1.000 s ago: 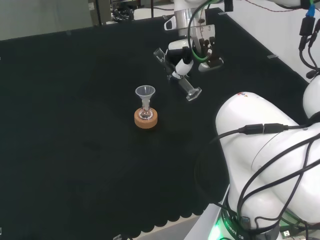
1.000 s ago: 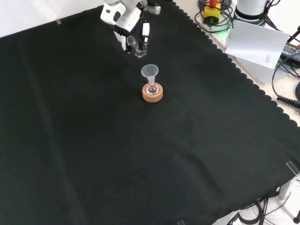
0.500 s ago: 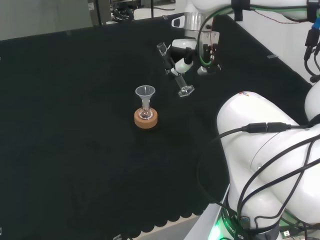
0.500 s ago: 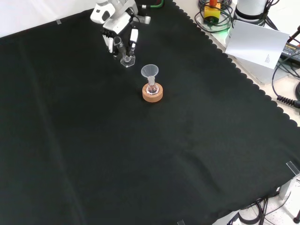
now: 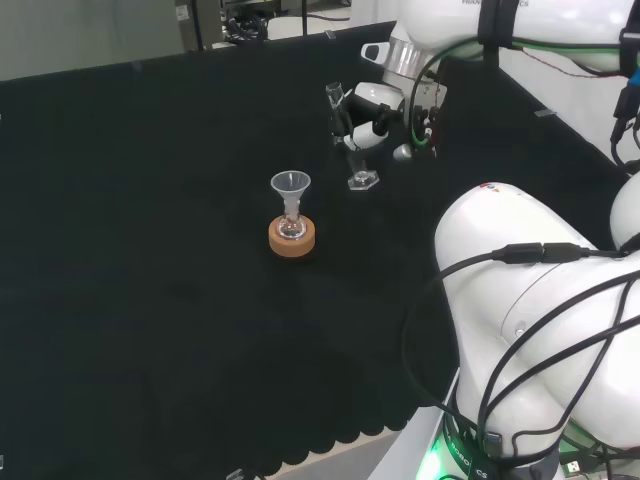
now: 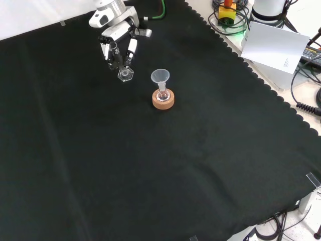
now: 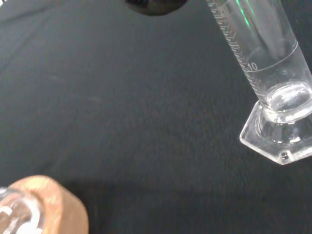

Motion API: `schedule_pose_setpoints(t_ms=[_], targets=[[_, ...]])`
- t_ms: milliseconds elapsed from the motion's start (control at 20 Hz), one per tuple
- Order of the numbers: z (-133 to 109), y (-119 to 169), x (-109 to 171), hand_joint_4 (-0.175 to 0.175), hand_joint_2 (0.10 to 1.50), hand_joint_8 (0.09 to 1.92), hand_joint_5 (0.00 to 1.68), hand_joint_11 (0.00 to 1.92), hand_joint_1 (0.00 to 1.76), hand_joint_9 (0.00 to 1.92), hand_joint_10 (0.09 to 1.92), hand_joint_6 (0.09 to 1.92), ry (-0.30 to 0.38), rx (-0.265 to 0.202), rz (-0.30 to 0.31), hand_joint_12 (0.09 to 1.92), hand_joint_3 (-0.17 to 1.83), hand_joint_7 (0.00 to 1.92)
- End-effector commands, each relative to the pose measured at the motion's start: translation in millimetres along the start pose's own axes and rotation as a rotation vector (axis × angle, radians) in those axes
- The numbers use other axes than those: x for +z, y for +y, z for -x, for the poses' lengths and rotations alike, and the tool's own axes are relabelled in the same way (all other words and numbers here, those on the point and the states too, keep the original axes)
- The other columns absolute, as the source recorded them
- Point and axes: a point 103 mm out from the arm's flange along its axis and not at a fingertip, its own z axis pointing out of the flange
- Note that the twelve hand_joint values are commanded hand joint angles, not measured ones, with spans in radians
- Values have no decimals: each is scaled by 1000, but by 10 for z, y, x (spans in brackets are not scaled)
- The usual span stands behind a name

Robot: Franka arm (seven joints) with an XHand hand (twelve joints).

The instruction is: Put the graduated cylinder back on the table.

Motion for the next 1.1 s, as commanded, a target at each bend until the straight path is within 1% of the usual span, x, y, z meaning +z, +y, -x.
schedule_pose_setpoints(t_ms=[50,200,550,700,900,1100], targets=[[146,133,142,-175,1142,241,940,1280,1147,1469,87,1066,47,-25,99,732,0,1281],[151,191,178,-175,1142,240,939,1279,1146,1466,87,1067,67,-38,115,732,1,1280],[198,246,250,-175,1144,239,936,1277,1146,1461,87,1072,114,-38,142,733,1,1275],[210,239,265,-175,1144,238,935,1277,1145,1460,87,1074,122,-44,175,733,1,1273],[211,239,280,-175,1146,237,932,1276,1144,1457,87,1077,131,-51,196,733,2,1270],[216,254,311,-175,1147,235,929,1272,1144,1452,87,1082,129,-49,180,733,2,1262]])
